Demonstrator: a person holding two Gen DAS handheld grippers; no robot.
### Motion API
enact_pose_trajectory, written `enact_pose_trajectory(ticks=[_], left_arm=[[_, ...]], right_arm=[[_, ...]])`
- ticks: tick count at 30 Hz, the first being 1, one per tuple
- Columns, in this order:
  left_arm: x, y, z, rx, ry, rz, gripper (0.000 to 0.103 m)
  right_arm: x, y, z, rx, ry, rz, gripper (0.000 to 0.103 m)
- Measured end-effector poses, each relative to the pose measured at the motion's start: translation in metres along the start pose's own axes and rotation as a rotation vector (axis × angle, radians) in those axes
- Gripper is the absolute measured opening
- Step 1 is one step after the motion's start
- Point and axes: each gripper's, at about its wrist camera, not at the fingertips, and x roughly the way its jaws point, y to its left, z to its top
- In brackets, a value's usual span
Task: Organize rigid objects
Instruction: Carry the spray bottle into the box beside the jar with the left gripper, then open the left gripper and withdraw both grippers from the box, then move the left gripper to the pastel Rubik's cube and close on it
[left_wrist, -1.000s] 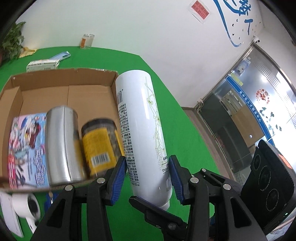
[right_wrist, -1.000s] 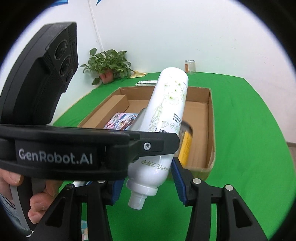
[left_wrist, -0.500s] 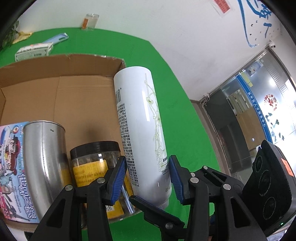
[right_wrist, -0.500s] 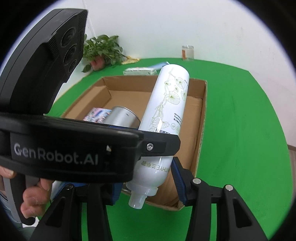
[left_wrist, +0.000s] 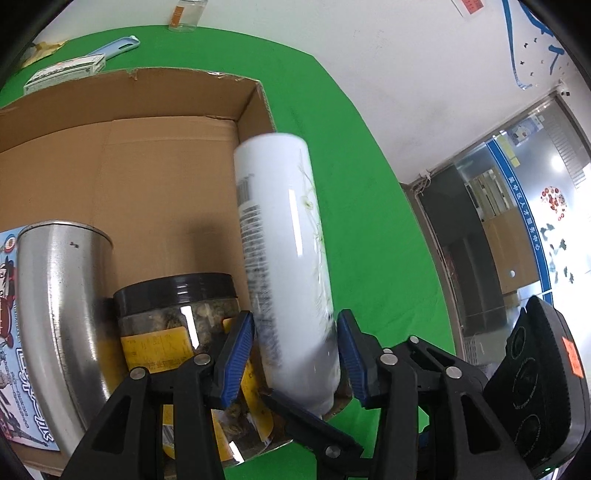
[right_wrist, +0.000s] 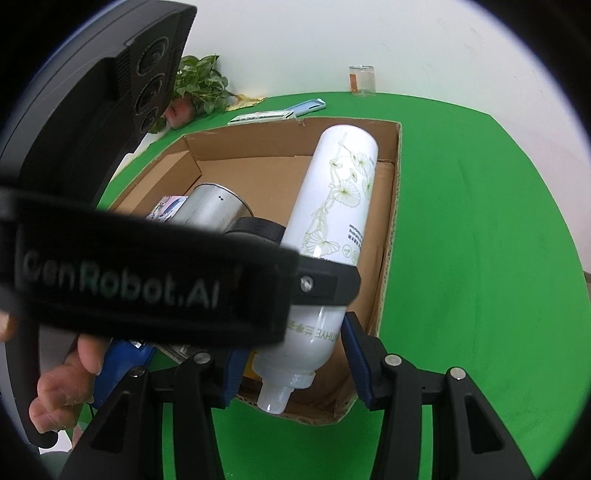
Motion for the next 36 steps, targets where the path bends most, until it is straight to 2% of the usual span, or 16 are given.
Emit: enact_pose_trajectory(ticks=[2, 7, 11, 12, 13, 14, 15, 17, 18, 23, 29, 31, 32, 33, 35, 36], left_arm=[[-0.005, 0.001, 0.000, -0.017, -0.011, -0.026, 0.053], [-0.022, -0.004, -0.009, 0.024, -0.061, 0.010, 0.053], [-0.058, -0.008, -0.038, 0.117, -0.189, 0.071, 0.054], [-0.069, -0.011, -0.047, 0.146, -0.228, 0.091, 0.064], [-0.082, -0.015, -0.058, 0.179, -0.289, 0.131, 0.073], [-0.095, -0.018, -0.069, 0.203, -0.355, 0.179, 0.094], [-0.108, -0.019, -0.081, 0.228, -0.426, 0.223, 0.102], [-0.132, -0.020, -0.108, 0.284, -0.553, 0.307, 0.103], [-0.140, -0.020, -0.118, 0.302, -0.572, 0.337, 0.103], [-0.177, 0.003, -0.171, 0.295, -0.608, 0.426, 0.103], [-0.217, 0.029, -0.246, 0.252, -0.623, 0.439, 0.102], [-0.224, 0.037, -0.273, 0.243, -0.623, 0.426, 0.085], [-0.226, 0.039, -0.287, 0.251, -0.616, 0.399, 0.030], [-0.227, 0.041, -0.299, 0.254, -0.587, 0.366, 0.005], [-0.231, 0.050, -0.315, 0.215, -0.563, 0.298, 0.005], [-0.235, 0.052, -0.324, 0.204, -0.589, 0.302, 0.014]], right_arm=[[0.000, -0.001, -0.001, 0.002, 0.010, -0.058, 0.047], [-0.008, 0.001, -0.006, -0.002, 0.001, -0.056, 0.047], [-0.024, 0.012, -0.013, -0.006, -0.045, -0.133, 0.047], [-0.029, 0.015, -0.017, 0.008, -0.067, -0.170, 0.050], [-0.033, 0.017, -0.021, 0.022, -0.086, -0.203, 0.066], [-0.039, 0.023, -0.028, 0.036, -0.111, -0.226, 0.079], [-0.048, 0.027, -0.038, 0.048, -0.143, -0.231, 0.092], [-0.059, 0.041, -0.054, 0.041, -0.183, -0.232, 0.092], [-0.063, 0.047, -0.061, 0.040, -0.189, -0.241, 0.093], [-0.077, 0.069, -0.087, 0.079, -0.215, -0.214, 0.093], [-0.088, 0.105, -0.115, 0.039, -0.253, -0.253, 0.088], [-0.092, 0.115, -0.122, 0.047, -0.272, -0.249, 0.039], [-0.092, 0.119, -0.126, 0.047, -0.267, -0.257, 0.038], [-0.092, 0.123, -0.129, 0.046, -0.277, -0.255, 0.040], [-0.093, 0.133, -0.136, 0.034, -0.303, -0.236, 0.060], [-0.093, 0.139, -0.140, 0.027, -0.314, -0.243, 0.090]])
